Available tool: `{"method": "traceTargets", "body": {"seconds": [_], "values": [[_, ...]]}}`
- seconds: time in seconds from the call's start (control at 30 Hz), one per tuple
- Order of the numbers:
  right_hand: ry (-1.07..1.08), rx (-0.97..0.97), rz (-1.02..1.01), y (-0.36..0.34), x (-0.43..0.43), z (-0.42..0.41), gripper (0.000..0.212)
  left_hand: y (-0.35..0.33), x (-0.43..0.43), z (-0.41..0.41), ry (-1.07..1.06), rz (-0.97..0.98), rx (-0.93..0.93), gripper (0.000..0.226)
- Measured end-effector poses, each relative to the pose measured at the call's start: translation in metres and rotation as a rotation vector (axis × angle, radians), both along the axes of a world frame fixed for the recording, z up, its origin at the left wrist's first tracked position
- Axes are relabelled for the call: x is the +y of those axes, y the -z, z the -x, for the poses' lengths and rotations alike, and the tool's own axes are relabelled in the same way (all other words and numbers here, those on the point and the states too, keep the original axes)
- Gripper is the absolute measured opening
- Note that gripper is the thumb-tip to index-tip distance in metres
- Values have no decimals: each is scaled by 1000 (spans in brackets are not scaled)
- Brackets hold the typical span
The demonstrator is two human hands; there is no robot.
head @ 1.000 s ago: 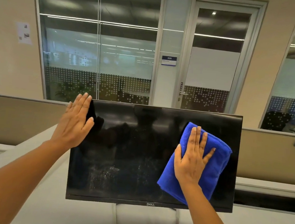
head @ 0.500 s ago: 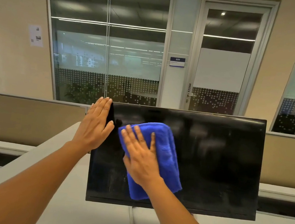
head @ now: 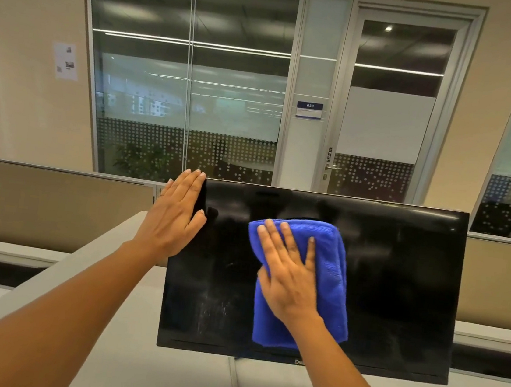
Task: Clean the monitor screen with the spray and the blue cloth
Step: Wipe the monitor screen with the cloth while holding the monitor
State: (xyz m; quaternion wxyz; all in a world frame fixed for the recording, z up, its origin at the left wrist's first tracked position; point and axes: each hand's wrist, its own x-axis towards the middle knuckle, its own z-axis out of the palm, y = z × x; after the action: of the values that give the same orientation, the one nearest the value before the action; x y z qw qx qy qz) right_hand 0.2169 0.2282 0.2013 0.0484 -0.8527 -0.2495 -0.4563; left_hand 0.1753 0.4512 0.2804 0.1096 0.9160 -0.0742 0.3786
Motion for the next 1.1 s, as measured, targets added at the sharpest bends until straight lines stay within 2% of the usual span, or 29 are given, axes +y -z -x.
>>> {"method": "traceTargets", "body": {"seconds": [0.23,0.37,0.57,0.83,1.1], "values": [[136,26,-399,-14,-35,-6,64,-3,7,3,23,-10,18,67],[132,44,-474,-14,-21,-4,64,-5,34,8,-12,15,27,67],[67,17,-267,-13,12,0,64,-6,44,9,122,65,118,68],[-64,-19,29,-24,73,7,64,2,43,3,20,-49,80,70],[-120,-93,356,-19,110,12,70,-8,60,4,235,82,132,66]]}}
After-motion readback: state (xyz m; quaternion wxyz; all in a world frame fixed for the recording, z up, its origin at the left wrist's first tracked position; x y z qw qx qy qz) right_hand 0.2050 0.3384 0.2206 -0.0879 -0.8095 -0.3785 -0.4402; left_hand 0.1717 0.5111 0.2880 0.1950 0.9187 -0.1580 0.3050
